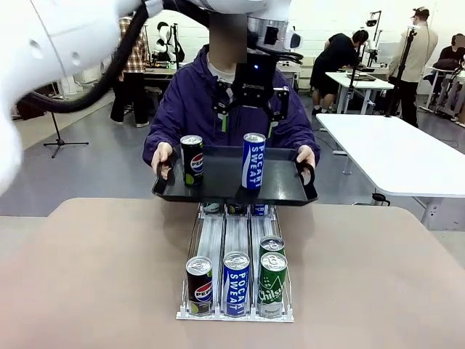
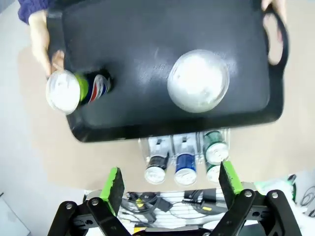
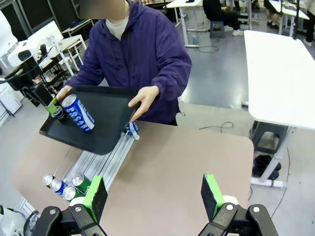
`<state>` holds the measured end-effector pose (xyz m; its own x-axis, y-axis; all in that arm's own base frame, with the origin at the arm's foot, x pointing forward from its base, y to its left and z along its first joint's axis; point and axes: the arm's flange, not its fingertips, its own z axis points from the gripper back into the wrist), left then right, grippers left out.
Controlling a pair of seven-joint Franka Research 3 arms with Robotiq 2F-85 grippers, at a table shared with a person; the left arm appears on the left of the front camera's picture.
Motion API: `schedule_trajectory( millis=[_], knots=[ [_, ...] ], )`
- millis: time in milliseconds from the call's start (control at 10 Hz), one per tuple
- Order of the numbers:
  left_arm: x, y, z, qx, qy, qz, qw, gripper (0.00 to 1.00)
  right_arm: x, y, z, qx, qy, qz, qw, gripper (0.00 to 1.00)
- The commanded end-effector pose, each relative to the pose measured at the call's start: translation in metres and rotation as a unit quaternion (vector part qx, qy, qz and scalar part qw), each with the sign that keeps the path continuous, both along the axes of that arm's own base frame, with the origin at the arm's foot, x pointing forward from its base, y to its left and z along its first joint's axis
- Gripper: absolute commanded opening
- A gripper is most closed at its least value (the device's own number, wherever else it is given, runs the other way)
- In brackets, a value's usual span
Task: Retrieve and hand over the desired beverage to the person.
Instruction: Place the picked can on the Handle tray extended by the person.
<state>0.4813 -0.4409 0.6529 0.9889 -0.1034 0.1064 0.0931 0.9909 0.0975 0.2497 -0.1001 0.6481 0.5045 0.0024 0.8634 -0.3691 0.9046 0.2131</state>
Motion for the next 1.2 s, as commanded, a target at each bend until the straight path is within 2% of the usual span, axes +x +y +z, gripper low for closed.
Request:
schedule_trajectory(
  millis=[0,200,400,600,800,1100],
  knots=[
    [-0.07,0.102,-0.06,-0.007,0.012,-0.036,0.999,1.0,0.002,0.001,-0.001,0.006,-0.001,0.008,1.0,1.0],
    [-0.099,0.155,-0.096,0.007,0.055,-0.042,0.998,1.0,0.002,0.001,-0.001,0.006,-0.001,0.008,1.0,1.0],
    [-0.126,0.197,-0.104,-0.018,0.072,-0.048,0.996,1.0,0.002,0.001,-0.001,0.006,-0.001,0.008,1.0,1.0],
    [-0.141,0.226,-0.103,-0.032,0.086,-0.056,0.994,1.0,0.002,0.001,-0.001,0.006,-0.001,0.008,1.0,1.0],
    [-0.137,0.241,-0.098,-0.04,0.089,-0.048,0.994,1.0,0.002,0.001,-0.001,0.006,-0.001,0.008,1.0,1.0],
    [-0.128,0.23,-0.097,-0.024,0.1,-0.041,0.994,1.0,0.002,0.001,-0.001,0.006,-0.001,0.008,1.0,1.0]
  ],
)
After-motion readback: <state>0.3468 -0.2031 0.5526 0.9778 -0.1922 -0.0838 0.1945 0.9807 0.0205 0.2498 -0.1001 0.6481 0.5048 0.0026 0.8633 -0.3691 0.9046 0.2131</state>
